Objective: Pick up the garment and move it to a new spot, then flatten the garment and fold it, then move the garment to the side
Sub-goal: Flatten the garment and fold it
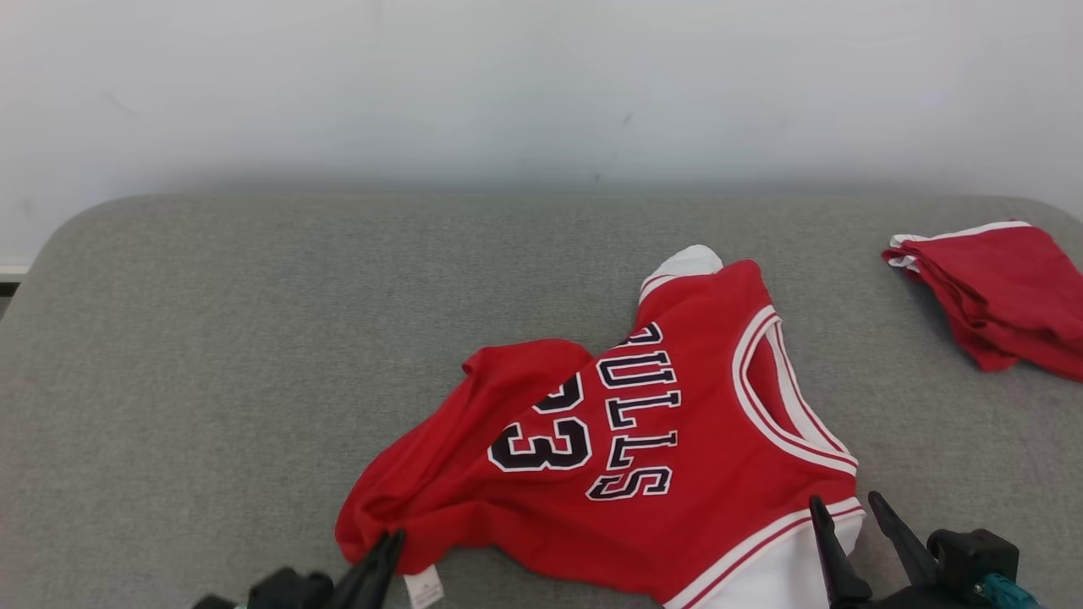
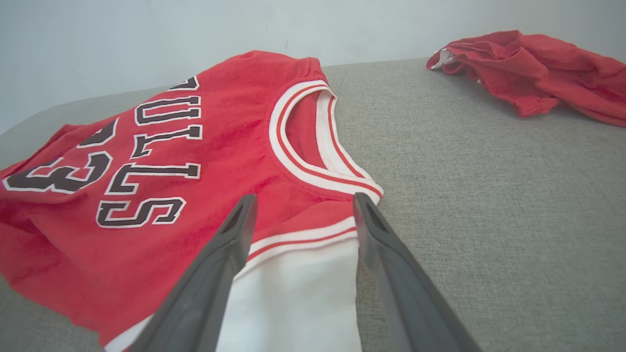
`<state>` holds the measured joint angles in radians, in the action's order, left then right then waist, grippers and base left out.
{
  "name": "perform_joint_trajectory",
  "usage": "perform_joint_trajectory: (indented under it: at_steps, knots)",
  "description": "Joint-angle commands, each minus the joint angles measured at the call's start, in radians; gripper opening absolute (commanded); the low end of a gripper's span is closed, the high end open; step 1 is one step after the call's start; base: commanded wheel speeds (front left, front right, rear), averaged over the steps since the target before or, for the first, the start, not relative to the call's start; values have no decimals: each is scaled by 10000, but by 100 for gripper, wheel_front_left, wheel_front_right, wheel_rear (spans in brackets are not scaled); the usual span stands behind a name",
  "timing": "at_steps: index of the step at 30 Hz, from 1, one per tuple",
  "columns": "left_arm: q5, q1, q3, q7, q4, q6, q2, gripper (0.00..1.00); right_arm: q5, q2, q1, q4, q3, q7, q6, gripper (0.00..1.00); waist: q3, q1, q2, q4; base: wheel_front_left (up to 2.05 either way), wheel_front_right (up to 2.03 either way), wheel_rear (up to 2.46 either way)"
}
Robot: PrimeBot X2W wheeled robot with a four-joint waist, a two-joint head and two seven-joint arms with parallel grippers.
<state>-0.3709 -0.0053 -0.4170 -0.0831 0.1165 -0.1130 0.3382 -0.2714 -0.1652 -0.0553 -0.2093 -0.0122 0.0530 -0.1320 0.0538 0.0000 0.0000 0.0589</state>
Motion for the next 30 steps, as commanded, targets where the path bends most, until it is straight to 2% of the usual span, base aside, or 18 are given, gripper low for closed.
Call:
perform_joint_trajectory:
  at_steps: [1,8,10,13,18,20,26,27,28,30]
  knots:
    - [-35,-253,23,-120,102,-11,19,0,-36,-24,83,-12,-35,4,22,100,51,0,0,-127,0,0,0]
    - [-365,-2303,-156,-658,2127,-179,565,0,-105,-80,602,-224,-308,59,22,100,353,0,0,-914,0,0,0]
    - [-629,-2988,-321,-811,2972,-156,1000,0,-124,-55,763,-370,-350,133,22,100,512,0,0,-1222,0,0,0]
    - [-1053,-3494,-519,-993,3604,-161,1324,0,-132,-34,861,-549,-387,252,22,100,636,0,0,-1456,0,0,0]
    - [-1989,-4064,-755,-1185,4284,-163,1579,0,-163,-18,983,-755,-383,381,22,100,698,0,0,-1576,0,0,0]
    - [-2680,-4392,-942,-1279,4795,-163,1794,0,-187,-28,1039,-915,-406,447,22,100,680,0,0,-1617,0,0,0]
    - [-3302,-4725,-1399,-1583,5461,-161,1996,0,-190,-51,1117,-1169,-369,538,22,100,525,0,0,-1575,0,0,0]
    - [-3324,-4726,-1479,-1641,5499,-161,1986,36,-191,-42,1096,-1203,-358,545,22,100,493,0,0,-1539,0,0,0]
    - [-3368,-4709,-1524,-1675,5534,-161,1968,100,-191,-20,1077,-1223,-375,552,22,100,467,0,0,-1507,0,0,0]
    - [-3443,-4604,-1616,-1743,5565,-162,1895,100,-207,-3,1011,-1267,-386,587,22,100,402,0,0,-1421,0,0,0]
